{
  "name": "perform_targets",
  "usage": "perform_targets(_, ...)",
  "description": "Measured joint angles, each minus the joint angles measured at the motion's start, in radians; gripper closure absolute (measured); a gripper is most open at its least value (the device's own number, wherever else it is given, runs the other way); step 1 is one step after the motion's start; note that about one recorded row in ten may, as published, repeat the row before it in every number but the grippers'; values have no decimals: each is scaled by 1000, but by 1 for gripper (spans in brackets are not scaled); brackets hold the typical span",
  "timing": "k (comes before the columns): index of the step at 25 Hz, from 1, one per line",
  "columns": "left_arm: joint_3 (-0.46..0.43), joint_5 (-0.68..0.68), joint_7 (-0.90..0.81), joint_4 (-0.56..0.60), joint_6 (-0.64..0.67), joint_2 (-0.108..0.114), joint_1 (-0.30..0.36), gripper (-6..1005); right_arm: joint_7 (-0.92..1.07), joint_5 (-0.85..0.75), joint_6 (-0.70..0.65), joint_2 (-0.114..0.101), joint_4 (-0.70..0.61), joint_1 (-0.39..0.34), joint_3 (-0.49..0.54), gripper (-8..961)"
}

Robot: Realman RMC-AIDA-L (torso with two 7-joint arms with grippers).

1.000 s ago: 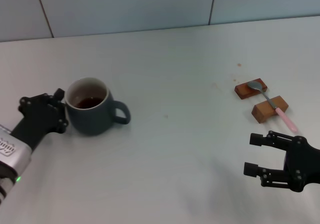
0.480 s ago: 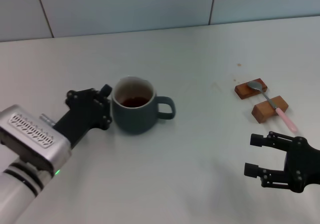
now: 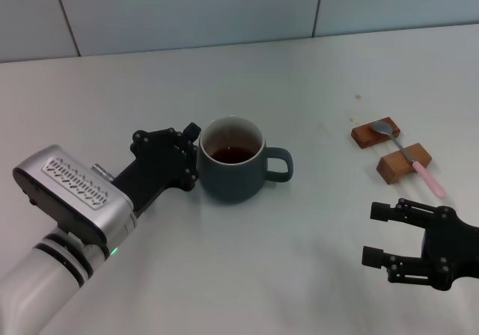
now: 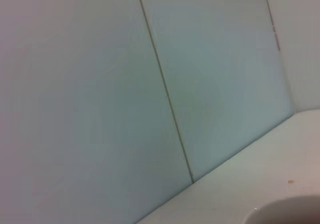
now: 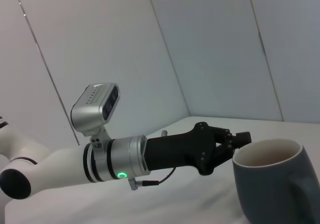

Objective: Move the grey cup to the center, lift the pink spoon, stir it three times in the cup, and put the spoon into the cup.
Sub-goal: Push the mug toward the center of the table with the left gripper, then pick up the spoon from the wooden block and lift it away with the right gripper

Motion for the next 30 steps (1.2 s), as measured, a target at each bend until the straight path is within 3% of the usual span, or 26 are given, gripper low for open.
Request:
perform_targets(5,-91,0,-75,37,2,3,32,1001,-1,0,8,0,3,1,4,135)
perform_targets(9,-77,-1,-206,105,22,8,54,1000,-2,0,24,1,5,1,5,136)
perform_targets(10,-29,-1,-319,162,53,11,72,1000,-2,0,33,1,9,1,6,136)
perform_targets(12,7,0,-388,200,73,13,82,1000,-3,1,36,1,17,1,6,136)
perform_targets(15,188,0,-669,366,152,15,119,1000,-3,3,38,2,27,5,8,136)
perform_targets(17,230,0,-723,400,165,15,126,1000,-3,3,40,2,30,5,9,136)
perform_targets(18,351,0,-857,493,204,15,149,1000,-3,3,40,2,30,5,9,136)
perform_targets(19,351,0,-857,493,204,15,149,1000,-2,4,41,2,31,5,9,136)
perform_targets(20,482,1,-1002,597,261,18,181,1000,-1,5,42,2,32,5,10,136)
perform_targets(22,482,1,-1002,597,261,18,181,1000,1,7,42,2,33,3,10,136)
perform_targets(23,588,1,-1106,703,314,22,222,1000,4,12,43,2,33,1,11,136)
perform_targets(25,664,1,-1155,770,365,36,268,1000,6,29,43,2,33,-5,11,136)
perform_targets(28,664,1,-1155,770,365,36,268,1000,8,32,43,2,33,-7,12,136)
perform_targets(29,676,1,-1163,776,382,43,276,1000,9,33,43,1,32,-7,12,136)
perform_targets(30,709,1,-1186,784,447,70,296,1000,10,33,43,0,32,-7,12,136)
